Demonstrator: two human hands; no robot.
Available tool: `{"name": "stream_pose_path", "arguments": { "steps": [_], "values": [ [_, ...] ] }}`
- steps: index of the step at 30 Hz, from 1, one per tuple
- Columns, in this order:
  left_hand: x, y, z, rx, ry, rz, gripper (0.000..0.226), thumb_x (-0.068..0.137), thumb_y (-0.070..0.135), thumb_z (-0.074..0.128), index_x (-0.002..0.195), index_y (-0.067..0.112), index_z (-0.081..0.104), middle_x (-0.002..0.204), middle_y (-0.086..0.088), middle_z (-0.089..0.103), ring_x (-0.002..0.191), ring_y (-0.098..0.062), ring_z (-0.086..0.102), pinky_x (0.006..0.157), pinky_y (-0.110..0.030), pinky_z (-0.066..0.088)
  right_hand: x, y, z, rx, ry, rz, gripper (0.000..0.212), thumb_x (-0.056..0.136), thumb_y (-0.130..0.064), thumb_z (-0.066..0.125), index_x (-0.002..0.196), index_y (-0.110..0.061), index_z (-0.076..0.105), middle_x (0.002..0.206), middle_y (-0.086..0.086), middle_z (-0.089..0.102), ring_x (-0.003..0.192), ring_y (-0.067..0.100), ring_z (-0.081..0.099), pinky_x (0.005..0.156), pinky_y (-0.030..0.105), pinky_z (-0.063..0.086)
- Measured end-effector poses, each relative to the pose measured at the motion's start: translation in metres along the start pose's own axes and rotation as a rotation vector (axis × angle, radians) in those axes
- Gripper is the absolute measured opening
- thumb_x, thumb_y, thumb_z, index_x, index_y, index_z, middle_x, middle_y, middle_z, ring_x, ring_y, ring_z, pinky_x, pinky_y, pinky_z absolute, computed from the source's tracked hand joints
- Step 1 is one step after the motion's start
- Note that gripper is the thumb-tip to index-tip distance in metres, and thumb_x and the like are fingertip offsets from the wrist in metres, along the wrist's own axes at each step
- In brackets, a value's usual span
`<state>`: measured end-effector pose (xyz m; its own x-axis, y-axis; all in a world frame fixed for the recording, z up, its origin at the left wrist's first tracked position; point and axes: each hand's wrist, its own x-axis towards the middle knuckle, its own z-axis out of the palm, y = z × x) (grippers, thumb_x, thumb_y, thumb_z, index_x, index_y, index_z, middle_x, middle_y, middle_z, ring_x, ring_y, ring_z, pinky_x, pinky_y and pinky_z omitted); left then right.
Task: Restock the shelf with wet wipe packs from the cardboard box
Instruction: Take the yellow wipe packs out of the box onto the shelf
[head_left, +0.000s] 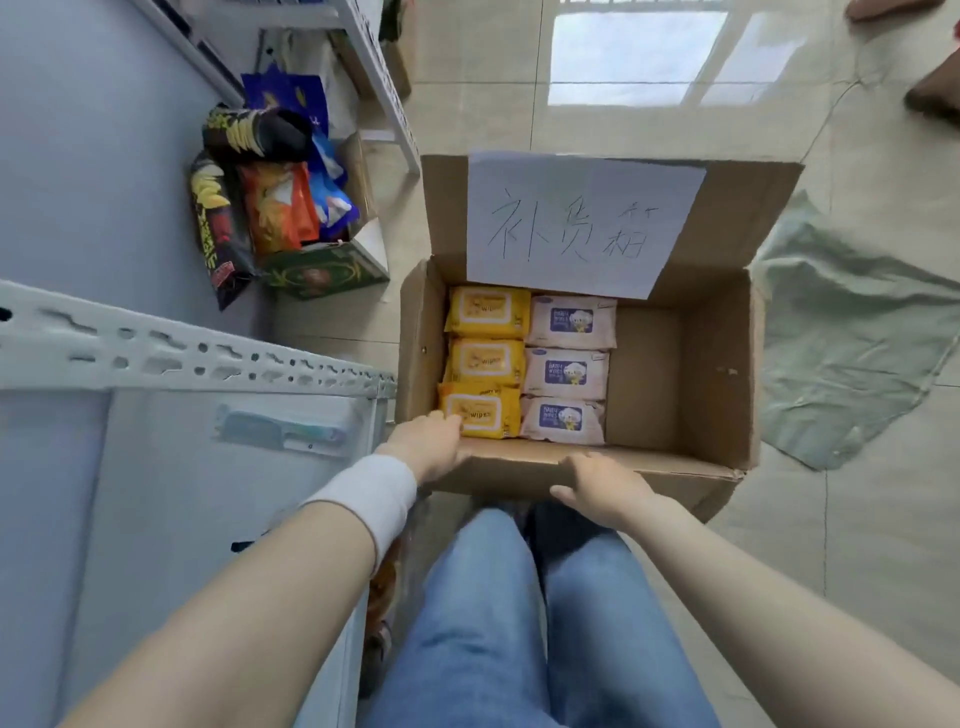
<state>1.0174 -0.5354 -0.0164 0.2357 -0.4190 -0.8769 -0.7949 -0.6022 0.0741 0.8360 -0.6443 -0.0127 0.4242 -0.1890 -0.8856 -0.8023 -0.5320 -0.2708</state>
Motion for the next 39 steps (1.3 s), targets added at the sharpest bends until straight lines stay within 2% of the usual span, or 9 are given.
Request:
{"name": "stream_pose_path", "arguments": {
  "steps": [10,14,17,22,26,28,31,35,39],
  "values": [
    [0.254,-0.007,-0.029,-0.875,0.367,-0.399,0.086,0.085,0.036,0.062,0.147,0.011,0.008,0.147,-0.019,0.021,0.136,-0.036,0.024,0.11,-0.043,0.023,0.226,0.001,0.026,0.621,-0.095,0.083,0.076,0.086,-0.039,0.06,0.145,-0.014,0.02,0.148,0.005,0.037,0.133,0.022,0.039,0.106,0.029,0.031],
    [0.31,-0.002,-0.02,-0.901,0.454,-0.465,0.096,0.08,0.043,0.065,0.145,0.005,0.005,0.151,-0.016,0.017,0.139,-0.033,0.016,0.11,-0.043,0.021,0.274,-0.02,0.066,0.677,-0.107,0.17,0.101,0.08,-0.043,0.066,0.147,-0.007,-0.001,0.151,0.012,0.027,0.136,0.027,0.031,0.111,0.033,0.028],
    [0.316,-0.005,-0.014,-0.854,0.546,-0.496,0.101,0.073,0.049,0.07,0.144,0.008,0.011,0.146,-0.016,0.03,0.135,-0.035,0.025,0.107,-0.047,0.022,0.274,-0.036,0.078,0.707,0.085,0.334,0.104,0.073,-0.043,0.073,0.146,-0.005,0.01,0.141,0.017,0.034,0.132,0.029,0.03,0.106,0.032,0.03],
    [0.304,-0.01,-0.012,-0.883,0.542,-0.449,0.108,0.059,0.055,0.078,0.14,0.01,0.024,0.139,-0.011,0.042,0.13,-0.031,0.038,0.105,-0.042,0.033,0.264,-0.042,0.076,0.818,0.148,0.403,0.081,0.067,-0.039,0.079,0.129,-0.009,0.038,0.129,0.012,0.047,0.123,0.029,0.045,0.096,0.034,0.041],
    [0.303,-0.015,-0.017,-1.108,0.451,-0.351,0.084,0.06,0.045,0.082,0.127,0.011,0.045,0.125,-0.008,0.054,0.118,-0.025,0.052,0.096,-0.035,0.045,0.258,-0.041,0.075,0.995,0.043,0.236,0.066,0.062,-0.034,0.083,0.118,-0.019,0.051,0.116,0.0,0.064,0.108,0.02,0.06,0.092,0.034,0.049],
    [0.299,-0.018,-0.019,-1.219,0.409,-0.294,0.073,0.063,0.038,0.082,0.123,0.013,0.049,0.122,-0.006,0.058,0.114,-0.023,0.055,0.096,-0.036,0.047,0.252,-0.044,0.076,0.983,0.007,0.165,0.042,0.067,-0.033,0.08,0.104,-0.027,0.061,0.109,-0.002,0.068,0.104,0.018,0.062,0.091,0.032,0.05],
    [0.286,-0.023,-0.018,-1.286,0.403,-0.262,0.068,0.068,0.034,0.08,0.125,0.014,0.048,0.122,-0.002,0.059,0.107,-0.017,0.056,0.092,-0.031,0.046,0.239,-0.038,0.068,1.017,0.034,0.107,0.02,0.073,-0.028,0.077,0.085,-0.032,0.061,0.1,-0.004,0.069,0.097,0.017,0.064,0.085,0.028,0.05],
    [0.248,-0.032,-0.012,-1.433,0.444,-0.227,0.051,0.077,0.032,0.073,0.119,0.009,0.055,0.118,-0.006,0.064,0.107,-0.021,0.062,0.095,-0.041,0.049,0.2,-0.001,0.04,1.024,0.106,0.059,0.025,0.079,-0.023,0.072,0.099,-0.032,0.06,0.097,-0.009,0.066,0.091,0.01,0.063,0.081,0.024,0.046],
    [0.177,-0.035,-0.001,-1.537,0.577,-0.231,0.039,0.082,0.039,0.065,0.114,0.021,0.049,0.114,0.0,0.061,0.109,-0.02,0.059,0.098,-0.045,0.047,0.14,0.047,0.008,0.985,0.237,0.037,0.017,0.08,-0.026,0.07,0.091,-0.033,0.061,0.095,-0.008,0.067,0.085,0.002,0.063,0.069,0.02,0.053]
  ]
}}
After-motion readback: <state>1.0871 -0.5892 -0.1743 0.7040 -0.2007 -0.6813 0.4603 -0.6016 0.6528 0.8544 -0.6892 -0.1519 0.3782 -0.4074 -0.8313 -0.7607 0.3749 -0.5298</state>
